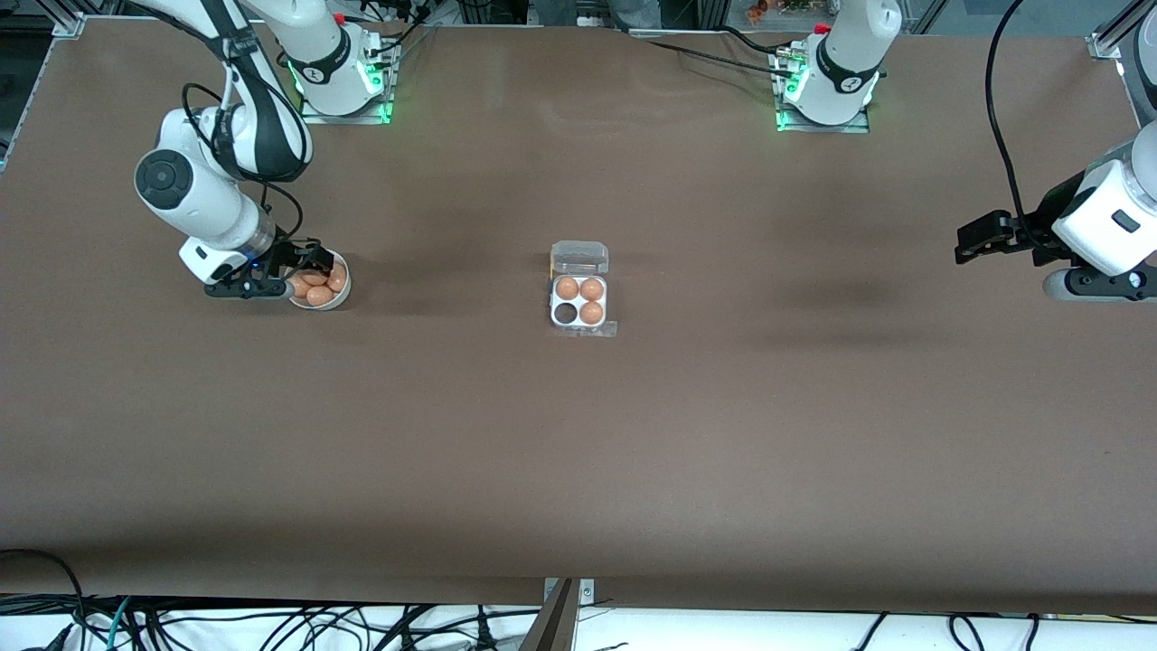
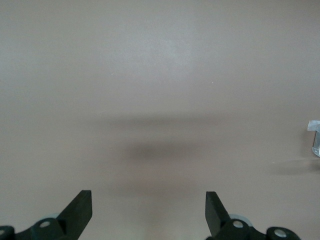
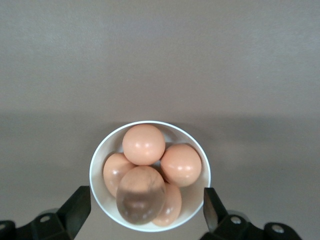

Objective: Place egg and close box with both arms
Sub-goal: 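Move the right gripper over the white bowl of eggs, then lower the right gripper and grasp one brown egg from the bowl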

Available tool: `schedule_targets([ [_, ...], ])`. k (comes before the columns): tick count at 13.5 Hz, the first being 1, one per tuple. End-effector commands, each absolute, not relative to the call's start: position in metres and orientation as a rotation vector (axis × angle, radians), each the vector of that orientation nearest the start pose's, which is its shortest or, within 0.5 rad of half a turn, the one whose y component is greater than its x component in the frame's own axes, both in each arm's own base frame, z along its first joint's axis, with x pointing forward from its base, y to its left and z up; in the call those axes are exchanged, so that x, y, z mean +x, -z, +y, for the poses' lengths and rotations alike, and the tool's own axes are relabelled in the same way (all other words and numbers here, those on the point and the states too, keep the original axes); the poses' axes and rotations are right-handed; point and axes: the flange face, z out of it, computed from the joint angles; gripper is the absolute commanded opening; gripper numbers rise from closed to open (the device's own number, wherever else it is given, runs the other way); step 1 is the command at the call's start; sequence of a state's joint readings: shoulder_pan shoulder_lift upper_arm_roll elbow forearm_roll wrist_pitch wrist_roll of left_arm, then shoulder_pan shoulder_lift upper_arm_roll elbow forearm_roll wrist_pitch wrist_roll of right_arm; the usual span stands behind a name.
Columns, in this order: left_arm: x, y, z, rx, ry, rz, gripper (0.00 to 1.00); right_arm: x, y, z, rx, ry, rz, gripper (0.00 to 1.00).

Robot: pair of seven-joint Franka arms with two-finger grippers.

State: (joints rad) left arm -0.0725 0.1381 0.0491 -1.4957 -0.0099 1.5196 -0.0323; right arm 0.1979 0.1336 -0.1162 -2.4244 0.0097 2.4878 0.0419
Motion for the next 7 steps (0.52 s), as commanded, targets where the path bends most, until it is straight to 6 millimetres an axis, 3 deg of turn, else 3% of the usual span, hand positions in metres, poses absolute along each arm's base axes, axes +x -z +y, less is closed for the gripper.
schedule_targets([
  [1, 0.592, -0.582, -0.019, -3.152, -0.168, -0.026, 1.0, 0.479, -0.246, 0.055, -3.152, -0.099, -0.044, 1.0],
  [3, 0.592, -0.582, -0.019, -3.152, -0.168, -0.026, 1.0, 0.478, -0.246, 0.065, -3.153, -0.098, -0.049, 1.0],
  [7, 0.592, -0.582, -0.02, -3.152, -0.165, -0.024, 1.0, 0.48, -0.242, 0.061, -3.159, -0.107, -0.087, 1.0],
])
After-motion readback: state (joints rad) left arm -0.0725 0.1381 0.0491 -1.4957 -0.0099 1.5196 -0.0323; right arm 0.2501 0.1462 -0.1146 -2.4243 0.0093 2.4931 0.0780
